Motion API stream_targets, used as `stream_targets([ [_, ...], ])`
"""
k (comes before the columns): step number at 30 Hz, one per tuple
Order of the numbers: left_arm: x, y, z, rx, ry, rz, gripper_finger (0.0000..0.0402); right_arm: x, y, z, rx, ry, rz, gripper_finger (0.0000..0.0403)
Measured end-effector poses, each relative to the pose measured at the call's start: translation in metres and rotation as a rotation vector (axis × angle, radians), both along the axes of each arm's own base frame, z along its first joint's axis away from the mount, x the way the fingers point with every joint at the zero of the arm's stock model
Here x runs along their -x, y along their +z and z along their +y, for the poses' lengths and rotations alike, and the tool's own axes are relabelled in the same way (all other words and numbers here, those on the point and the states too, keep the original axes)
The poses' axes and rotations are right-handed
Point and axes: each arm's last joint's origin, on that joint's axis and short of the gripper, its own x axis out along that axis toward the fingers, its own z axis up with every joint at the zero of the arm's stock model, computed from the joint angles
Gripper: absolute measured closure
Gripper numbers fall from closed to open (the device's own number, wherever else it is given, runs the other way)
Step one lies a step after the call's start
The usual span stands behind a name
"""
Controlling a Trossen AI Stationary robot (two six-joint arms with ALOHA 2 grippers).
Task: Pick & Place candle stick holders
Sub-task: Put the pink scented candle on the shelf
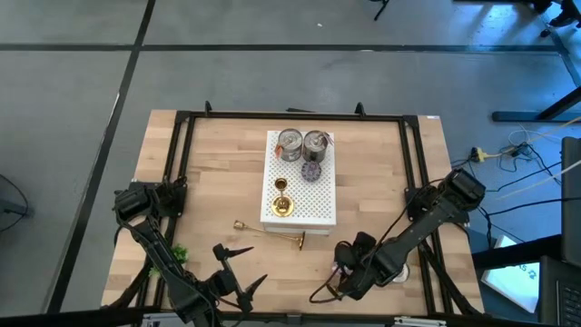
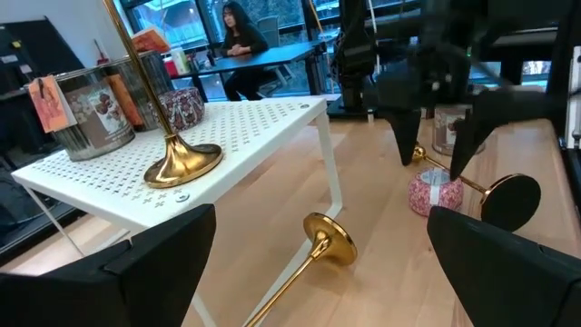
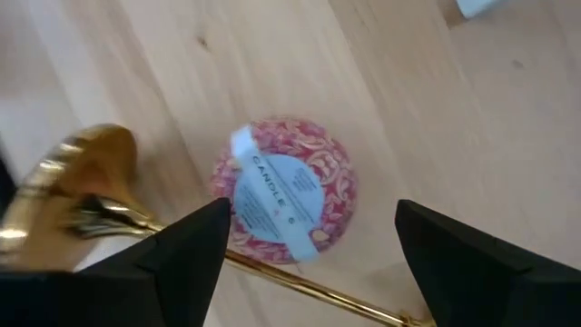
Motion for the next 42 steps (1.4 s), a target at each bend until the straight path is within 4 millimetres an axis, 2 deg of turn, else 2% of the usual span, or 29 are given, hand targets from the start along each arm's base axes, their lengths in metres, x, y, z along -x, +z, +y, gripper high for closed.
stream_targets([
  [8,-0.002,0.000,-0.003,-0.008,-0.007,0.004,0.0002,-0.002,-0.023,0.000,0.025,0.001,0.095,0.0088],
  [25,-0.002,0.001,-0.003,-0.011,-0.007,0.006,0.0002,-0.008,-0.018,0.002,0.016,0.028,0.046,0.0088],
  [32,-0.002,0.001,-0.003,-0.011,-0.007,0.006,0.0002,-0.026,0.011,0.015,-0.023,0.131,-0.056,0.0088],
  [35,-0.002,0.001,-0.003,-0.012,-0.007,0.006,0.0002,-0.032,0.017,0.017,-0.016,0.186,-0.108,0.0088],
  [38,-0.002,0.001,-0.003,-0.011,-0.007,0.005,0.0002,-0.038,0.017,0.018,-0.025,0.225,-0.145,0.0088],
  [42,-0.002,0.001,-0.003,-0.009,-0.007,0.004,0.0002,-0.046,0.004,0.017,0.002,0.270,-0.133,0.0088],
])
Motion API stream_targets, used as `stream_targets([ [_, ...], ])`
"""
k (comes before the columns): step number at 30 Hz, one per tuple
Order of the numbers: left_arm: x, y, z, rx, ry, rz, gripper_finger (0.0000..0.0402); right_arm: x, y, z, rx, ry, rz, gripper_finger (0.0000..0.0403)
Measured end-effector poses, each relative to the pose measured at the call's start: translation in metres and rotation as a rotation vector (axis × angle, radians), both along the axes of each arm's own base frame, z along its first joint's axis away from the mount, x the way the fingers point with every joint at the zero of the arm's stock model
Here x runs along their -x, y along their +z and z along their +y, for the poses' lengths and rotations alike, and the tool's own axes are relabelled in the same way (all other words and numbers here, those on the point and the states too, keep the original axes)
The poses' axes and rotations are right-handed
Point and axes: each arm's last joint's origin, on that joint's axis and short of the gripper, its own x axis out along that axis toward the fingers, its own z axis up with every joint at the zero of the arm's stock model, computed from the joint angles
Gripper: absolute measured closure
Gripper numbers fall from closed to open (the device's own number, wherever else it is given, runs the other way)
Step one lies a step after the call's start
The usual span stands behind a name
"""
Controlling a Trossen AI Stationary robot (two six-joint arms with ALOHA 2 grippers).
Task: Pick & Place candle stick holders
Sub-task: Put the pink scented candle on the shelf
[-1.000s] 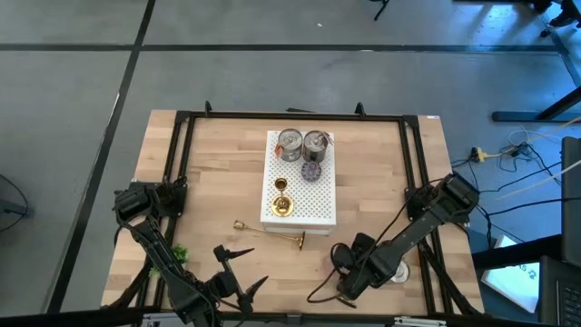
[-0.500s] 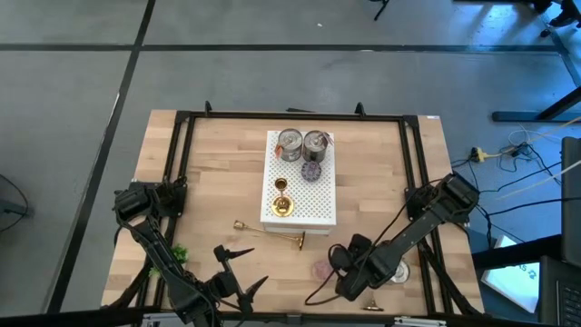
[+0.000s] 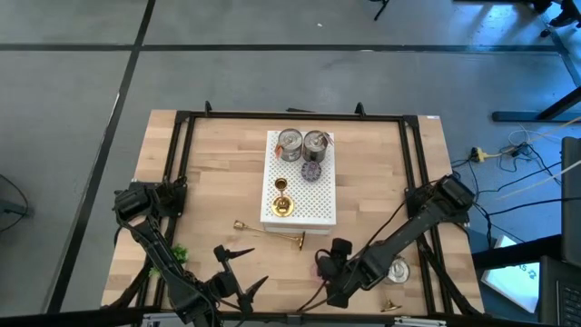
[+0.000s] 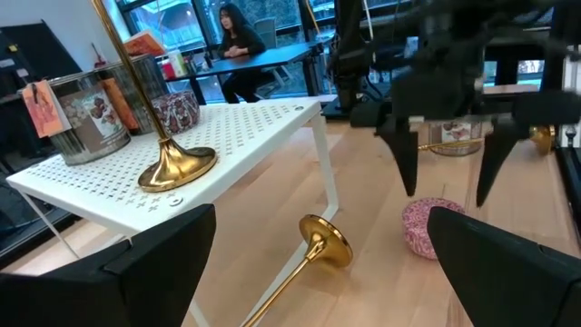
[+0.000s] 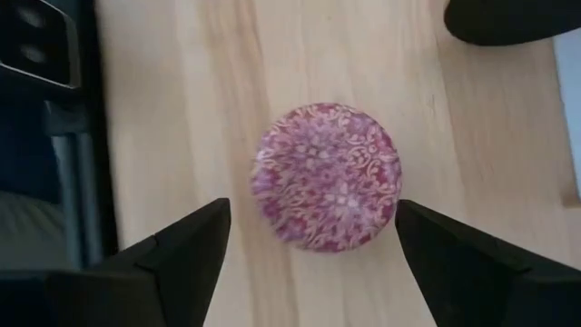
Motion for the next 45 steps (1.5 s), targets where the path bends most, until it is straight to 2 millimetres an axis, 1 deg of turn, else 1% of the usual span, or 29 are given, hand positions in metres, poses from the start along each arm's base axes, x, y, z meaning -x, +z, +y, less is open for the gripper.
stream_targets([
  [3,0.000,0.000,0.000,0.000,0.000,0.000,0.0002,-0.004,-0.009,-0.003,0.021,0.007,0.018,0.0088],
  [6,0.001,0.000,0.000,0.000,-0.002,0.000,0.0002,-0.007,-0.013,-0.004,0.023,0.002,0.019,0.0088],
  [15,0.001,0.000,0.000,0.000,-0.002,0.000,0.0002,-0.008,-0.014,-0.004,0.022,0.000,0.018,0.0088],
  [22,0.001,0.000,0.000,0.000,-0.002,0.000,0.0002,-0.014,-0.028,-0.001,0.023,0.002,0.010,0.0088],
  [35,0.001,0.000,-0.001,0.004,-0.003,0.004,0.0002,-0.025,-0.031,-0.008,0.027,-0.038,-0.031,0.0088],
  [45,0.002,0.000,-0.002,0.004,-0.009,0.005,0.0002,-0.033,-0.037,-0.007,0.017,-0.055,-0.075,0.0088],
])
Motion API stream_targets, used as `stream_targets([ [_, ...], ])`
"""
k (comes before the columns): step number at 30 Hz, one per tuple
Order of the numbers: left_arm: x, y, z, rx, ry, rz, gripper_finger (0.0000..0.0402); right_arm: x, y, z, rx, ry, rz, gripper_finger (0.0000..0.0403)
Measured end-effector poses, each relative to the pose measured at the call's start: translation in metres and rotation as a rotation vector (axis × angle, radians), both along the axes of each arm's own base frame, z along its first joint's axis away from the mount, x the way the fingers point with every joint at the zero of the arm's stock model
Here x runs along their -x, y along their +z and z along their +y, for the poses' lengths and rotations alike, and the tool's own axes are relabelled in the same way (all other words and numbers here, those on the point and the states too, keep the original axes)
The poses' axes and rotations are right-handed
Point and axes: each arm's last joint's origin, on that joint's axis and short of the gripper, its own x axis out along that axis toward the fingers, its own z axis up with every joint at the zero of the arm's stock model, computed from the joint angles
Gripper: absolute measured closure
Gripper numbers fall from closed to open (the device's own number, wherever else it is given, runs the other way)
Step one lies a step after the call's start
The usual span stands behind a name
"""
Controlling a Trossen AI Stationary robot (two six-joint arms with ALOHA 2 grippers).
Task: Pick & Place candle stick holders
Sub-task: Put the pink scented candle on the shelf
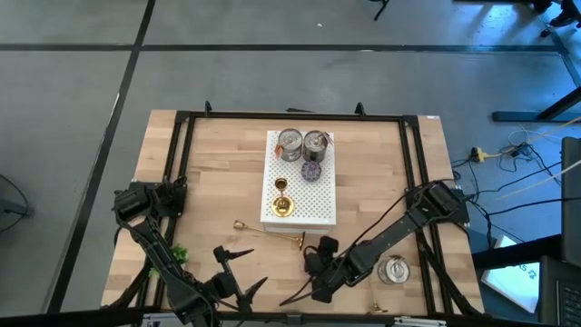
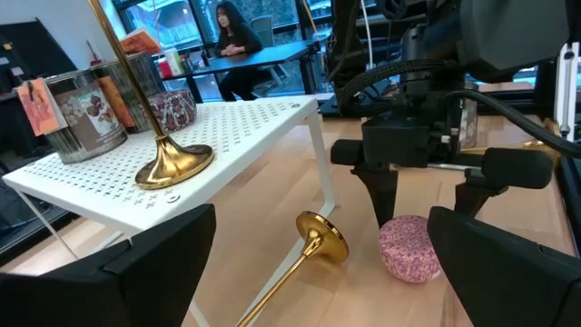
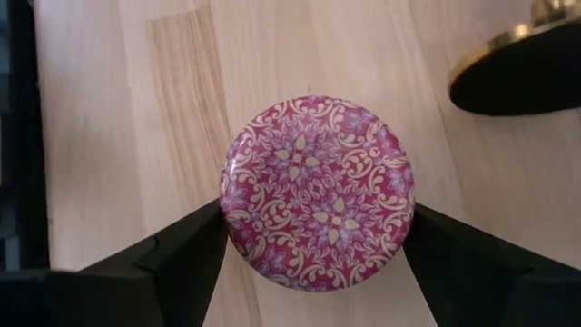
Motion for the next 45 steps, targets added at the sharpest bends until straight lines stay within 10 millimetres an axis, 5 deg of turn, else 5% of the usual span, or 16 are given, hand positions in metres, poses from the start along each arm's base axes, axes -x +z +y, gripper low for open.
stream_targets([
  [6,0.000,-0.007,0.002,0.020,-0.017,0.087,0.0002,-0.003,0.000,0.001,-0.022,-0.002,-0.023,0.0088],
  [14,0.022,-0.077,0.026,0.017,0.018,-0.030,0.0002,-0.004,0.000,0.001,-0.026,-0.001,-0.026,0.0088],
  [19,0.033,-0.092,0.041,0.115,0.038,-0.086,0.0002,-0.004,0.000,0.001,-0.030,0.000,-0.028,0.0088],
  [25,-0.010,-0.081,0.030,0.209,0.042,0.027,0.0002,-0.004,0.000,0.001,-0.026,0.006,-0.029,0.0088],
  [31,-0.065,-0.072,0.031,0.224,-0.175,0.204,0.0002,-0.004,0.000,0.001,-0.027,0.009,-0.031,0.0088],
  [45,-0.087,-0.101,0.048,0.228,-0.252,0.341,0.0002,-0.002,0.001,0.005,-0.022,0.033,-0.032,0.0088],
])
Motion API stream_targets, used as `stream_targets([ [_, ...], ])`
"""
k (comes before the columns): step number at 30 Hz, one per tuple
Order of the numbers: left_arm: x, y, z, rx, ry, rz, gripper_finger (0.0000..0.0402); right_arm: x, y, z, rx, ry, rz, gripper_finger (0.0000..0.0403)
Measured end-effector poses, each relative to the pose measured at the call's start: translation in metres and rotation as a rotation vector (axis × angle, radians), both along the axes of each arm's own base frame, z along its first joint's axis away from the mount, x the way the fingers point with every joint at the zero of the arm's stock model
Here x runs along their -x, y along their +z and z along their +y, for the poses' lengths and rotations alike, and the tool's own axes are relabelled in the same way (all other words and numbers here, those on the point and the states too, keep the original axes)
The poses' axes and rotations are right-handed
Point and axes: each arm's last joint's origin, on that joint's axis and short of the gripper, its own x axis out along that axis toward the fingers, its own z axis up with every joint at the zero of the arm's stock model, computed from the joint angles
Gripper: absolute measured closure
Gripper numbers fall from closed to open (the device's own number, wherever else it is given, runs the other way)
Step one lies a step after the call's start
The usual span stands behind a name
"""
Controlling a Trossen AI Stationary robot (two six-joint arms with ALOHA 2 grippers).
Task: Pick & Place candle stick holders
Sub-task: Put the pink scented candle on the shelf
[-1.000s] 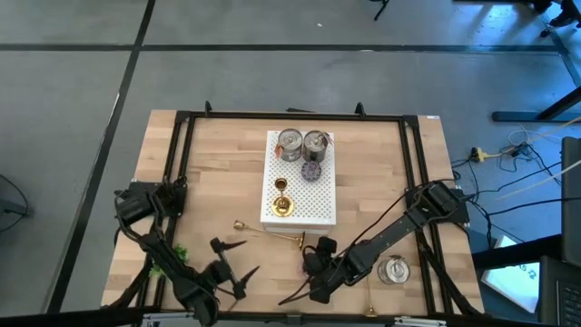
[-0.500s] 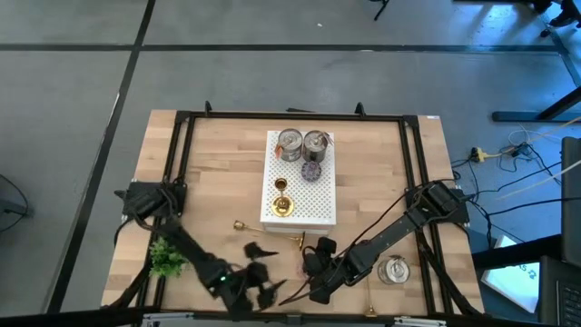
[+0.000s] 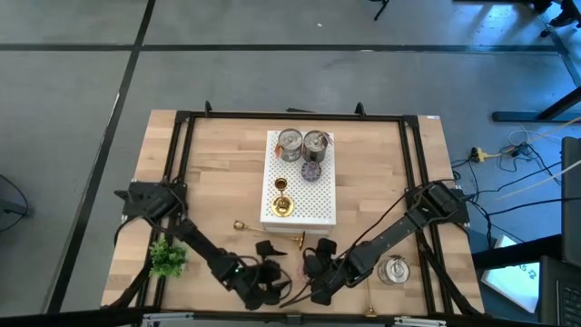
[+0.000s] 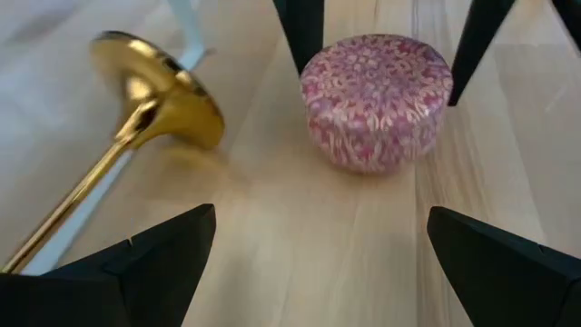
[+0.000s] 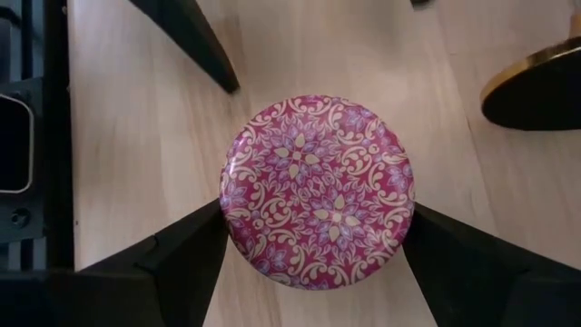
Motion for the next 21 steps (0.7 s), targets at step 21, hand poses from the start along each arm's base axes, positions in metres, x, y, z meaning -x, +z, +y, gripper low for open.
stream_targets([
  [21,-0.011,0.001,0.002,0.022,-0.071,-0.019,0.0002,-0.002,0.010,0.010,0.020,0.082,-0.037,0.0088],
])
